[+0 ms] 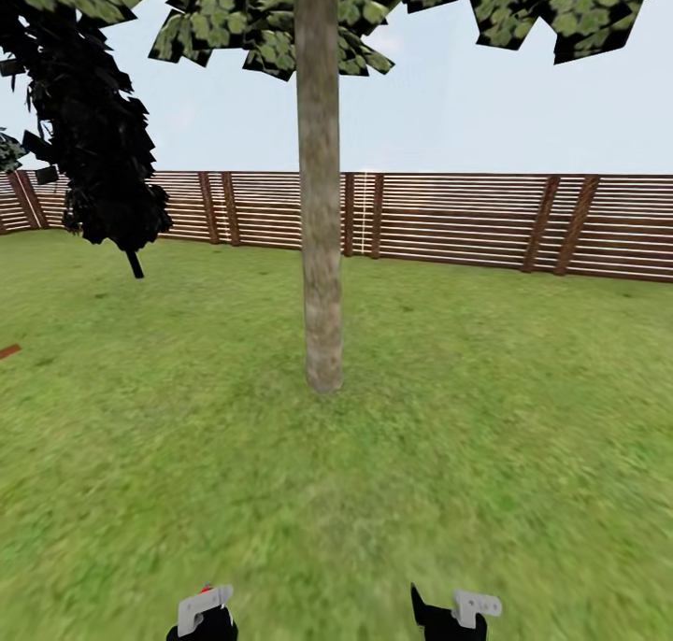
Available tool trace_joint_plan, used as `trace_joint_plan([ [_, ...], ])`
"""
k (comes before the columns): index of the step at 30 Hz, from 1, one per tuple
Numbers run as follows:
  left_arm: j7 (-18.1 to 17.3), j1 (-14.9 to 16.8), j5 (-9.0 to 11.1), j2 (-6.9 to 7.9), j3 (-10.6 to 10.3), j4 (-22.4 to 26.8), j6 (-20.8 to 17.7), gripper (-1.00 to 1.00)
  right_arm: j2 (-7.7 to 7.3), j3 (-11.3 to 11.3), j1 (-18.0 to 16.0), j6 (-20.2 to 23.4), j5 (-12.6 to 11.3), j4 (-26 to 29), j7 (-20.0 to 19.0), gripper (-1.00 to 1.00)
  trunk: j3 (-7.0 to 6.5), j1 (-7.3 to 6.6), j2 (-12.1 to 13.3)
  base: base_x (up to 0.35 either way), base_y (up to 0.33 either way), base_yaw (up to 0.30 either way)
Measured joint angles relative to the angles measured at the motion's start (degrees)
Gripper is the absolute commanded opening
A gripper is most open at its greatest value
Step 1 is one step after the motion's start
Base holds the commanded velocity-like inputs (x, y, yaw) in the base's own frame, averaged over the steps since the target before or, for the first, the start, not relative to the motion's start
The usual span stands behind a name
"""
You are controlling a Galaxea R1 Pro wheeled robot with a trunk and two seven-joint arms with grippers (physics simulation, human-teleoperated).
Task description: In the garden, pick up the pesticide atomizer on the floor and spray pesticide onto both trees until each tree trunk is fully covered.
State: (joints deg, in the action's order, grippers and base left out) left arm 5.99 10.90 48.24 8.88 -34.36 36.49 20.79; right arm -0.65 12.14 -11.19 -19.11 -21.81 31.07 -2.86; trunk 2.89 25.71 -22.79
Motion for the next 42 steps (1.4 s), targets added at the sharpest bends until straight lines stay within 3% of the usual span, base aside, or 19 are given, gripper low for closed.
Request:
trace_joint_plan([
  [42,0.01,0.0,0.0,0.0,0.02,0.0,0.0,-1.0,-0.04,-0.16,0.0,0.04,0.01,0.0,0.02,1.0,0.0,0.0,0.0,0.339,0.072,0.0],
])
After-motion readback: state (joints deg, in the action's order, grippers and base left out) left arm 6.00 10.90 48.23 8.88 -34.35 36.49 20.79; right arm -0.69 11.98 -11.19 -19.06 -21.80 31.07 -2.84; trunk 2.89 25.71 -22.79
